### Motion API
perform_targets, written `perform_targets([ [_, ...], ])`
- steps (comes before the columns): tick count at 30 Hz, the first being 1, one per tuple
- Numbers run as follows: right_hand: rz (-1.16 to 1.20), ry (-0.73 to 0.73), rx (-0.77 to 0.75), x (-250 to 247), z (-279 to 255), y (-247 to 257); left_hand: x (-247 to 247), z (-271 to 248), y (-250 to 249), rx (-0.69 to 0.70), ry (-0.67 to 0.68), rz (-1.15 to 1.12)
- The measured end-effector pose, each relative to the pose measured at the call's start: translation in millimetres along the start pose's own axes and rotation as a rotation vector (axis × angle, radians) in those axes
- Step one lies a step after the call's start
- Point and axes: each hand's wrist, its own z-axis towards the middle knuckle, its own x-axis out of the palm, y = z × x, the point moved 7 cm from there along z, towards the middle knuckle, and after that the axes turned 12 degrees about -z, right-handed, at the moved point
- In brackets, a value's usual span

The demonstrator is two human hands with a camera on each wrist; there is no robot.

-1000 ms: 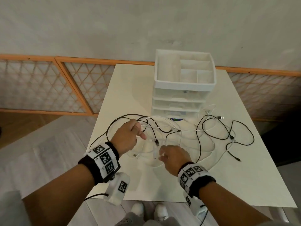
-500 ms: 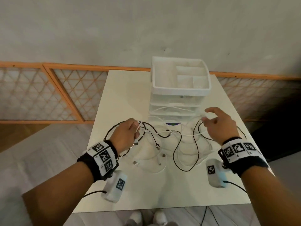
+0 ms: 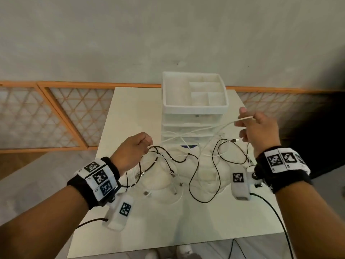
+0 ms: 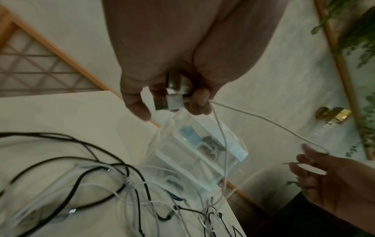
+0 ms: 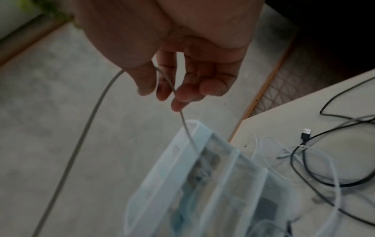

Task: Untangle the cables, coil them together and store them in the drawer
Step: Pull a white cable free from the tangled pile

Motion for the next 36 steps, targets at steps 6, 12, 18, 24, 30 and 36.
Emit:
perform_targets([
  [6,0.073,0.021,-0.17,-7,4,24,2,9,8,-0.068,-0.198,-0.13],
  [12,0.107,-0.09,-0.439,-24,12,49,8,20,-4,0.006,-0.364,-0.052],
  [18,-0.319,0.406,0.128,17,53,-76,0,19,-37,0.078,-0.512,-0.414],
  [24,-0.084,0.551,-0.352,30,19,47,69,38,-82,0.041,-0.302,-0.578],
  [30,0.356,0.258,-0.469,-8,36,113,166,51,-56,-0.129,0.078,-0.376],
  [36,0.016,-0.08,-0.361,-36,104,48,145,38,22,-0.296,0.104,-0.065],
])
